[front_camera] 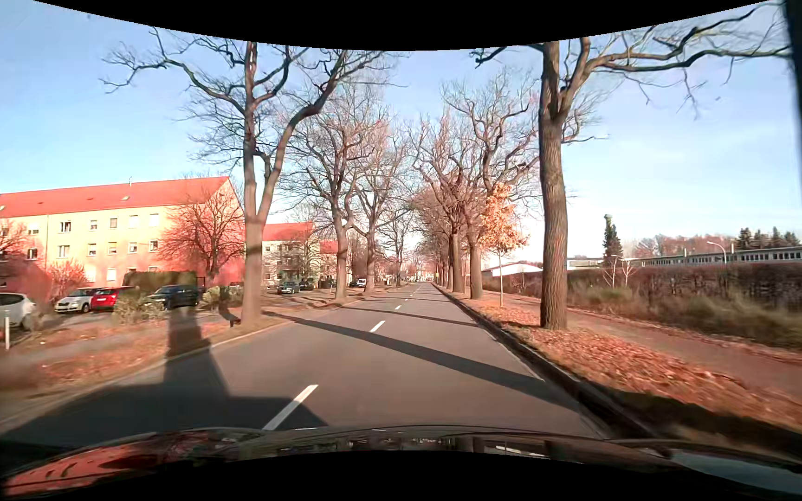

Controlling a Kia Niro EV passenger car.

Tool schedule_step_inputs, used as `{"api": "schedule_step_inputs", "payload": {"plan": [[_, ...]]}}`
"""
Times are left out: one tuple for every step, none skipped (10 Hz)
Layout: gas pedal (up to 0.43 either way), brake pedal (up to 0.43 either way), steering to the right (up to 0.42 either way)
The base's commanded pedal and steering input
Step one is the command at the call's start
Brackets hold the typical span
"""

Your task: Follow the waypoints while adhering to traffic rules and regulations

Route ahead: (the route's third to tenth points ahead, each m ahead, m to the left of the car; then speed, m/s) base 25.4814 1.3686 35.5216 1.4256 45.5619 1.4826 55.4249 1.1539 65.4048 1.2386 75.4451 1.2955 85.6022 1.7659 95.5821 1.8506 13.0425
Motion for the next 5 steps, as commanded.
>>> {"api": "schedule_step_inputs", "payload": {"plan": [[0.110, 0.000, 0.003], [0.110, 0.000, 0.003], [0.110, 0.000, 0.003], [0.110, 0.000, 0.003], [0.110, 0.000, 0.003]]}}
